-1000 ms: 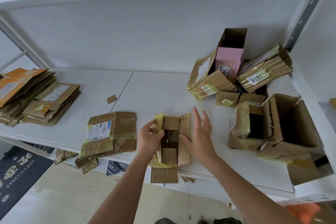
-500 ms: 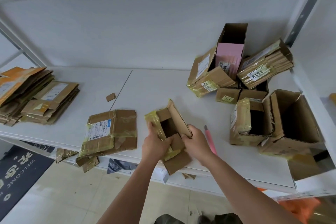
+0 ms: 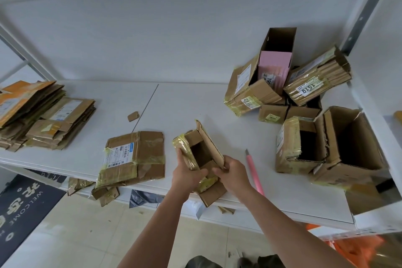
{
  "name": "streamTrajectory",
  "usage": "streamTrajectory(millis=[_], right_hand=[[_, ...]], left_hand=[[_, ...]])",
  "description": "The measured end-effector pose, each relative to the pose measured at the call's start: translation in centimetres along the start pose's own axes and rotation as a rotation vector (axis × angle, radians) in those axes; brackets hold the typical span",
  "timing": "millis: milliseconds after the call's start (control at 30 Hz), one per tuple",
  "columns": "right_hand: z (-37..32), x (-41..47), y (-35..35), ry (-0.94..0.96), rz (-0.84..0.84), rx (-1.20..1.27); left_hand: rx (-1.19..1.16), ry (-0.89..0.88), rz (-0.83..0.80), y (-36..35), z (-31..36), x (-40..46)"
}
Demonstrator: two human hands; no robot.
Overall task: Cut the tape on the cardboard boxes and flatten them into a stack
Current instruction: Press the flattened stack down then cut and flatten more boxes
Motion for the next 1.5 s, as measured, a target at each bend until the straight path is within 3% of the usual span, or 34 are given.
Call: streamTrajectory(millis=[133,300,367,467,533,633,767,1033,1167,1500], right_hand=[[0.6,0.0,0.4,-0.062,-0.017,0.044],[-0.3,0.4,0.8,-0.057,-0.043,0.05],[-1.4,0.6,1.4,0.009,-0.022,-0.033],[-3.1,1.4,2.3,0.115,0.037,-0.19],[-4.0,2.1,2.9,0.176,0.053,-0.219],[-5.5,2.4,3.4,0.278,0.033,-0.215],[-6.5,2.4,4.1,0.304,0.01,-0.169],[-3.3,2.0,4.1,0.133,0.214,-0.092],[-1.5,2.1,3.1,-0.007,0.168,-0.082],[-2.5,1.3,2.0,0.046,0.262,-0.33]], left_hand=[[-0.428,0.085,-0.176,1.3,-0.6,0.0],[-0.621,0.112,-0.263,2.6,-2.5,-0.7],[-0.645,0.113,-0.209,2.8,-2.8,-0.6],[-0.512,0.037,0.1,3.5,-2.7,-0.2],[-0.225,-0.037,0.321,4.1,-2.2,-0.3],[0.108,-0.149,0.493,4.8,-1.7,-0.2],[0.334,-0.23,0.385,4.0,-1.3,0.6],[0.265,-0.164,0.283,2.3,-0.1,0.6],[0.224,-0.133,0.265,2.3,-0.2,1.0],[0.013,-0.18,0.228,2.2,-0.7,0.4]])
Point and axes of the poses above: each hand's wrist, its own x-axis towards the middle knuckle, its own y-axis out of the back of the hand, z = x × y, the point moved 2 cm from there along x, towards the middle knuckle, and after that the axes turned 4 degrees about x, right-handed, at the moved point
